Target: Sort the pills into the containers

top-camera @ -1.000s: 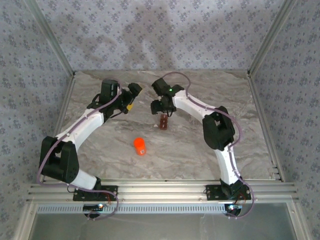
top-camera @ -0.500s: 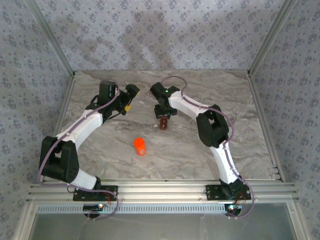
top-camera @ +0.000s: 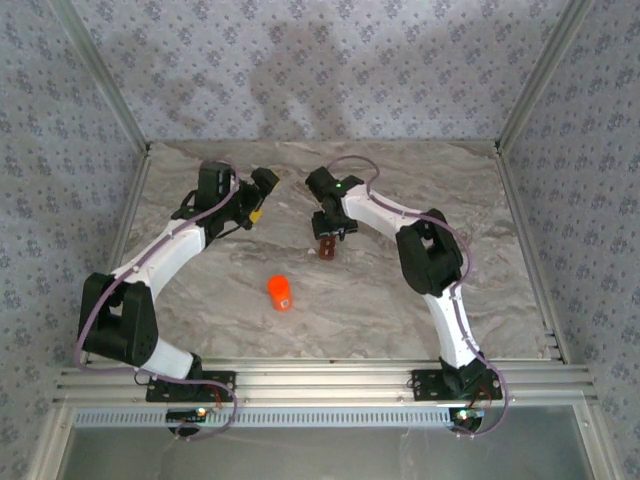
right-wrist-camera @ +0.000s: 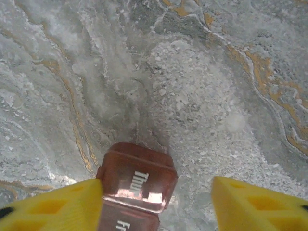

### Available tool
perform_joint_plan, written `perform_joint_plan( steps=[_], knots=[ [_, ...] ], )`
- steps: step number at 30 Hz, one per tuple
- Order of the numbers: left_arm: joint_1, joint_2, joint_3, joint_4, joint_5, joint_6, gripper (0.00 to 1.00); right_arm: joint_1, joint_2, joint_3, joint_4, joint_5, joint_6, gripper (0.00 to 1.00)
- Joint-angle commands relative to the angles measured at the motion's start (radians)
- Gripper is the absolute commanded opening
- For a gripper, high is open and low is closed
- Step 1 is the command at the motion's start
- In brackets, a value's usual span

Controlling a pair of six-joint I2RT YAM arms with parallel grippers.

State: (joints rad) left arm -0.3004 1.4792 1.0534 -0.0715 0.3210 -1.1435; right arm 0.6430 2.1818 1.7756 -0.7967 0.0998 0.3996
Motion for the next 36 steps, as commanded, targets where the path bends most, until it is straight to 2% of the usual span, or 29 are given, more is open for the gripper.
perform_joint_plan(
  steps=[1, 6, 19, 30, 33, 36],
  knots=[
    [0.015, -0.036, 0.006, 0.001, 0.003, 0.021, 1.00, 0.014, -0.131, -0.115, 0.072, -0.015, 0.038, 0.77],
    [0.023, -0.027, 0.017, -0.002, 0.006, 0.021, 1.00, 0.044, -0.134, -0.181, 0.100, -0.028, 0.074, 0.82],
    [0.023, -0.034, 0.014, -0.017, 0.006, 0.027, 1.00, 0.086, -0.053, -0.169, 0.082, -0.033, 0.140, 0.79],
    [0.023, -0.029, 0.008, -0.007, 0.007, 0.024, 1.00, 0.081, -0.028, -0.170, 0.096, -0.018, 0.123, 0.63],
    [0.023, -0.027, 0.005, -0.003, 0.008, 0.020, 1.00, 0.077, -0.024, -0.168, 0.095, -0.016, 0.116, 0.56],
    [0.023, -0.027, 0.004, -0.002, 0.009, 0.017, 1.00, 0.076, -0.024, -0.176, 0.108, -0.013, 0.092, 0.44]
  ],
)
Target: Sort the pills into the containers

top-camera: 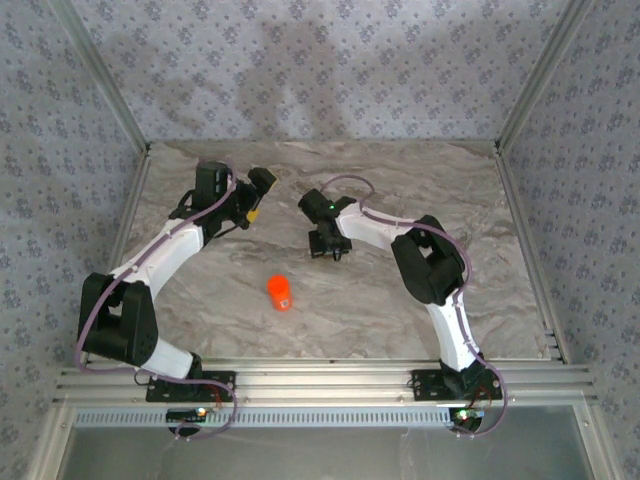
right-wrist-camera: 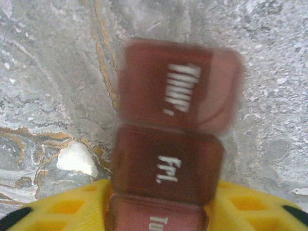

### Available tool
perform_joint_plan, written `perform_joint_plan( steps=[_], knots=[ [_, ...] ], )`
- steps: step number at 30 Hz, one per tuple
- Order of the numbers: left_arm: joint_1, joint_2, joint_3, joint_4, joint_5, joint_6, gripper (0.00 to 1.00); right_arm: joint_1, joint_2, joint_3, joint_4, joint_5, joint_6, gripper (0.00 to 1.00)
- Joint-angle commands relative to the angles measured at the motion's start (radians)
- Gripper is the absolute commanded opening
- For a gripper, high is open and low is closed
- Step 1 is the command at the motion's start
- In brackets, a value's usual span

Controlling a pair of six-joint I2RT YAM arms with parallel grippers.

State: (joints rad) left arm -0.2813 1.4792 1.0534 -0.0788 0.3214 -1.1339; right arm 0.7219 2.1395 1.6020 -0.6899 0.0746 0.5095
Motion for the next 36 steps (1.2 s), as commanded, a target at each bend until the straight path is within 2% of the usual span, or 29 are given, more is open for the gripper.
perform_joint_plan(
  steps=[1, 5, 10, 16, 24, 36],
  knots=[
    [0.005, -0.027, 0.004, 0.007, 0.011, 0.004, 1.00, -0.003, 0.011, -0.013, 0.011, 0.018, -0.030, 0.41],
    [0.007, -0.033, -0.002, 0.023, 0.039, -0.030, 1.00, -0.014, -0.064, -0.083, 0.083, 0.014, -0.115, 0.31],
    [-0.010, -0.042, -0.051, 0.130, 0.105, -0.165, 1.00, -0.051, -0.195, -0.192, 0.212, -0.053, -0.229, 0.30],
    [-0.102, 0.005, -0.058, 0.280, 0.150, -0.316, 1.00, -0.078, -0.317, -0.272, 0.309, -0.165, -0.351, 0.30],
    [-0.180, 0.071, -0.036, 0.394, 0.163, -0.409, 1.00, -0.077, -0.378, -0.307, 0.360, -0.238, -0.354, 0.31],
    [-0.190, 0.091, -0.036, 0.397, 0.153, -0.410, 1.00, -0.065, -0.376, -0.307, 0.381, -0.269, -0.332, 0.31]
  ],
)
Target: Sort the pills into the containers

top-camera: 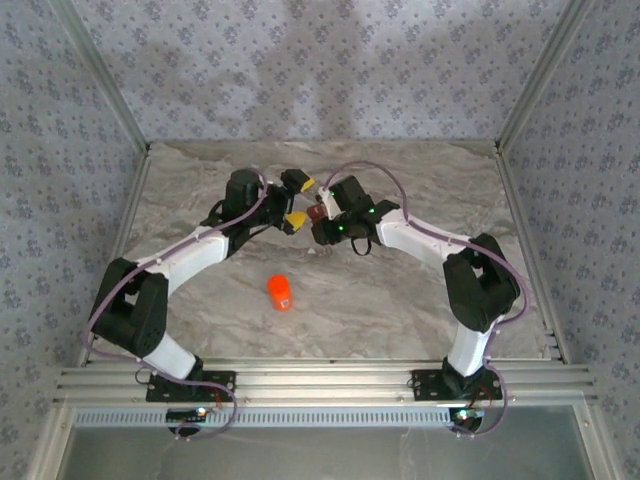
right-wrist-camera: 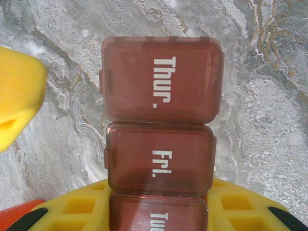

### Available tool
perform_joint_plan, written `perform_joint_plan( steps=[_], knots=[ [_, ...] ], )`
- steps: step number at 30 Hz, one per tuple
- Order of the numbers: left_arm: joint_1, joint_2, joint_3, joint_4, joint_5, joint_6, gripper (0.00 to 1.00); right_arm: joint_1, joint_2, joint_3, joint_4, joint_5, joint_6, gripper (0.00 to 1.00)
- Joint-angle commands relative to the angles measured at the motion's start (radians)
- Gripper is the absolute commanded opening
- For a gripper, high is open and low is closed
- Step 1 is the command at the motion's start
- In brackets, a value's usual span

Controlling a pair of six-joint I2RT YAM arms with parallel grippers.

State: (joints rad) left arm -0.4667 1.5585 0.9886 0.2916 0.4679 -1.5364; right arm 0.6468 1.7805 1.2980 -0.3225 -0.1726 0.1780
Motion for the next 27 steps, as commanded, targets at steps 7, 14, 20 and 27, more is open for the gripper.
perform_joint_plan(
  steps=[7, 14, 20, 27],
  knots=[
    [-0.005, 0.036, 0.040, 0.020, 0.004, 0.004, 1.00, 0.024, -0.016, 0.001, 0.015, -0.025, 0.003, 0.30],
    [-0.006, 0.043, 0.047, 0.015, 0.001, 0.010, 1.00, 0.027, -0.014, 0.001, 0.017, -0.021, 0.003, 0.30],
    [0.003, -0.006, 0.037, -0.057, -0.054, 0.070, 1.00, 0.024, -0.012, -0.001, 0.016, -0.025, 0.000, 0.29],
    [0.010, 0.021, 0.062, -0.055, -0.042, 0.073, 1.00, 0.027, -0.016, 0.001, 0.018, -0.028, 0.004, 0.29]
  ],
)
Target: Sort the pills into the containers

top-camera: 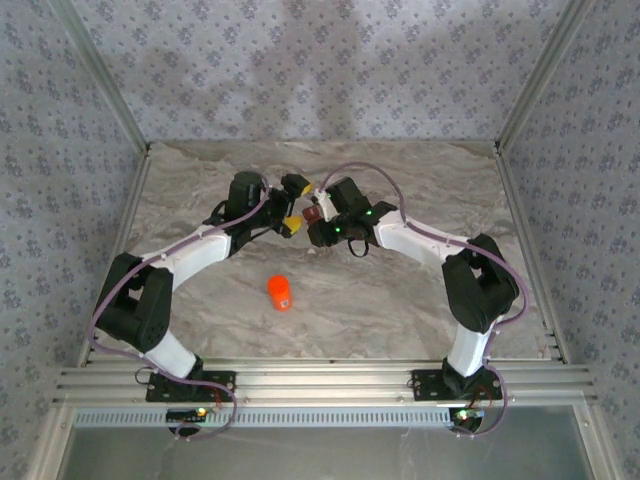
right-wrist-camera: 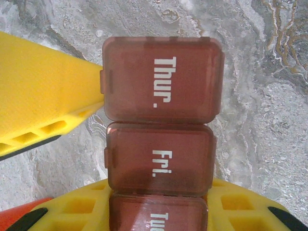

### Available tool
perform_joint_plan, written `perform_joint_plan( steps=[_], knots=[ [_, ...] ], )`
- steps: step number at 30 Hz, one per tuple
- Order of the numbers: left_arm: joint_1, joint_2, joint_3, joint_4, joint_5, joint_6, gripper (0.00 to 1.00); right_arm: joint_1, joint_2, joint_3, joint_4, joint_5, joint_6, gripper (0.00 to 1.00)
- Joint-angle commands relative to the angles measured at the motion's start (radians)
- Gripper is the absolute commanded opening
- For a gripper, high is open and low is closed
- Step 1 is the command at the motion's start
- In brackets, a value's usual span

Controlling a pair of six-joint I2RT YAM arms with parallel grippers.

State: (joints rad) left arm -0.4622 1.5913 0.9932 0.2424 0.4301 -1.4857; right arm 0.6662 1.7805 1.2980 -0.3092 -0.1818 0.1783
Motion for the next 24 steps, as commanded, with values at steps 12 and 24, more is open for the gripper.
perform_joint_plan(
  steps=[12, 24],
  knots=[
    [-0.008, 0.006, 0.096, -0.003, 0.002, 0.013, 1.00, 0.021, -0.005, -0.007, 0.012, -0.027, 0.007, 0.28],
    [-0.040, 0.079, 0.159, 0.038, 0.016, -0.017, 1.00, 0.036, 0.011, -0.013, 0.014, -0.027, 0.001, 0.28]
  ],
)
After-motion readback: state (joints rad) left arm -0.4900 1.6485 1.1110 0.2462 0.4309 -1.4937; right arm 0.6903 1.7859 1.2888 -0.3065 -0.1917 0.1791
